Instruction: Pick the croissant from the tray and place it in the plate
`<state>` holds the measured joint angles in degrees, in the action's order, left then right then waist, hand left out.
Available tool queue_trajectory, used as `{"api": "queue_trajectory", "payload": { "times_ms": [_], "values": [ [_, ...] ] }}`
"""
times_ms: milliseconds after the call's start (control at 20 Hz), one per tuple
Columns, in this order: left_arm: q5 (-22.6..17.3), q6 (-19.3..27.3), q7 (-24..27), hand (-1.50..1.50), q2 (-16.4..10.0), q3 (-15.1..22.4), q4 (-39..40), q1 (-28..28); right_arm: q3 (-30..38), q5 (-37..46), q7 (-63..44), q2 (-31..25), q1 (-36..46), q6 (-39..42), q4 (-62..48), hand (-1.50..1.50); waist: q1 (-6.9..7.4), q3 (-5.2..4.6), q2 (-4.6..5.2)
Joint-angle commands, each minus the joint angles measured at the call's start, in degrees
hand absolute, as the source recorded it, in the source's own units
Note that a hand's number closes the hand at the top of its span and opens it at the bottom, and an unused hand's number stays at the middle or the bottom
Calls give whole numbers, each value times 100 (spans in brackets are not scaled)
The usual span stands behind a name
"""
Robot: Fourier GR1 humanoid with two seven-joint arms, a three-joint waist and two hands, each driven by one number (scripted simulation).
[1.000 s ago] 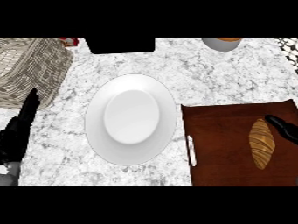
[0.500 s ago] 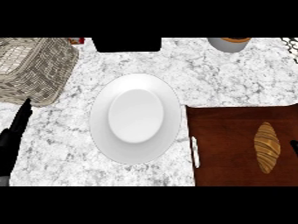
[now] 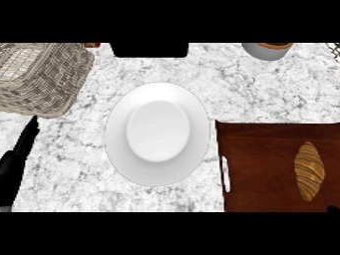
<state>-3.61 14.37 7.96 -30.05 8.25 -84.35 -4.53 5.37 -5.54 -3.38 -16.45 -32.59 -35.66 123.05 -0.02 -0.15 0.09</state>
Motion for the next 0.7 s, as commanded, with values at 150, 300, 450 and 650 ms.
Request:
{"api": "queue_trajectory", "payload": {
  "times_ms": [150, 300, 450, 650],
  "values": [
    [231, 79, 58, 0, 163, 45, 106, 66, 324, 300, -2448, -1351, -17, 395, 449, -150, 51, 0, 21],
    [191, -26, 164, 0, 214, -50, 255, 101, 526, 104, -3046, -1730, 172, 828, 365, -150, 11, 6, 5],
    [237, -35, 203, 0, 189, -78, 83, -139, 567, -190, -3477, -2058, 718, 1278, -181, -150, 79, 11, 4],
    [249, -233, -14, 0, 128, -115, 29, -5, 305, -286, -3230, -2055, 1210, 1846, -1200, -150, 73, 21, 0]
  ]
}}
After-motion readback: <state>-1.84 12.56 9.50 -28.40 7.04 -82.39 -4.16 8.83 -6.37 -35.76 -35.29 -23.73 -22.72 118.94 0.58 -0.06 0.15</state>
